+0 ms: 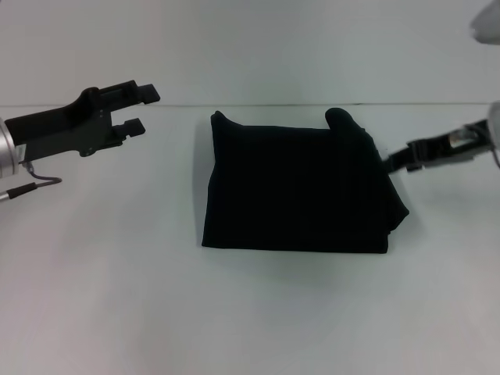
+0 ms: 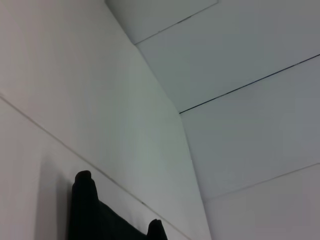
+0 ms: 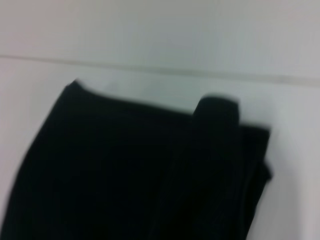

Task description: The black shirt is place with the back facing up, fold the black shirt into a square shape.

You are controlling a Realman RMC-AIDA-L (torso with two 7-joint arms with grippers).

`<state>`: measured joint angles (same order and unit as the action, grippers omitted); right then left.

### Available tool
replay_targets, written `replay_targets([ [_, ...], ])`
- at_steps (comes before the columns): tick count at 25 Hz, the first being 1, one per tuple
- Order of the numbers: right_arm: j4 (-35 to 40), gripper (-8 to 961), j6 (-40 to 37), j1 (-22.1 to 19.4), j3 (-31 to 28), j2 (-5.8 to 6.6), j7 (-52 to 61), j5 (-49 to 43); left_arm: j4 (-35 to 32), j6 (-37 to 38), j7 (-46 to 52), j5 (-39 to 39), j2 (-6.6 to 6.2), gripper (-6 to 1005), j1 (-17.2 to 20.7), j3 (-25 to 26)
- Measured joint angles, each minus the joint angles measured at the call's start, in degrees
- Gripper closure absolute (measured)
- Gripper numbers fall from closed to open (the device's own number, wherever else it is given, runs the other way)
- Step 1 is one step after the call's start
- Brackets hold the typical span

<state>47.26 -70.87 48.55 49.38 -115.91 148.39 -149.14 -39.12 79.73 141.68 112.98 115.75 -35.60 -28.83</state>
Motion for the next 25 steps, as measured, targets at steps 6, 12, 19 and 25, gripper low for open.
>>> replay_targets([
  [6, 0.4, 489, -14.3, -0.5, -7.7, 1.34, 0.4, 0.7, 0.0, -0.1, 0.0, -0.1, -0.06, 222, 0.0, 0.0],
  [12, -2.1, 489, -16.4, -0.6, -9.1, 1.54, 0.3, 1.6, 0.8, -0.4, -0.6, -0.2, -0.01, 222, -0.5, -0.3],
  [19, -6.9, 490, -9.3, -0.2, -8.8, 1.07, -0.3, 1.7, 0.9, -0.6, -0.9, -0.2, 0.01, 223, -0.6, -0.3],
  [25, -10.0, 490, -8.6, 0.3, -8.7, 0.80, -1.0, 2.6, 2.1, -0.7, -1.6, -0.2, 0.05, 223, -0.4, 0.0],
])
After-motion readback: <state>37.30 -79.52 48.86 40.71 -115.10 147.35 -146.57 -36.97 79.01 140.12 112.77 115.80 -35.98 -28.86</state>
